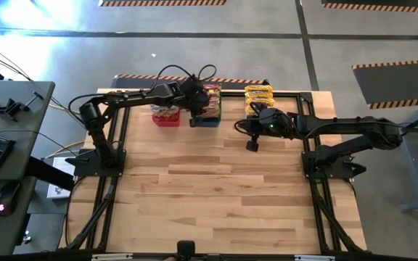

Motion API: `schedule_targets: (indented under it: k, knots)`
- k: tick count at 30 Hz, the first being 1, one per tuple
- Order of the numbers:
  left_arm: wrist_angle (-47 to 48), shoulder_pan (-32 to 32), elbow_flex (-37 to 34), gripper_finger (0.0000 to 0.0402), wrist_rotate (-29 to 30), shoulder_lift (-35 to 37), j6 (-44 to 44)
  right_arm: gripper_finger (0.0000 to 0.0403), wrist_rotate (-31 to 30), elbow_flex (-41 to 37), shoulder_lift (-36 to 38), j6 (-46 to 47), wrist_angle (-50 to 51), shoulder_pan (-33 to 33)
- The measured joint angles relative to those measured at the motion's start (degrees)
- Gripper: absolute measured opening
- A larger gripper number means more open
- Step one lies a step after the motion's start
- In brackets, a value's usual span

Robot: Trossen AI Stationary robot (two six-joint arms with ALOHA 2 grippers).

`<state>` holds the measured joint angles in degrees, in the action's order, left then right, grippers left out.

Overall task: Sort Maruchan noodles
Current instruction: Put the green noodle pack into the blue bin

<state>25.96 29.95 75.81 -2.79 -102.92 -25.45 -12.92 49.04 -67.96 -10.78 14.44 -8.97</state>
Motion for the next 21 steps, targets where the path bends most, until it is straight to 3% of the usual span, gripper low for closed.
schedule_targets:
  k: [12,21]
  knots:
    - [-0.2,0.3,0.0,0.0056,0.3,-1.1,-0.2,0.0005,2.4,0.0,0.0,1.8,0.0,0.0]
    - [-0.6,0.4,-0.1,0.0116,-0.1,-3.8,-0.3,0.0005,2.4,0.0,0.0,1.8,0.3,0.0]
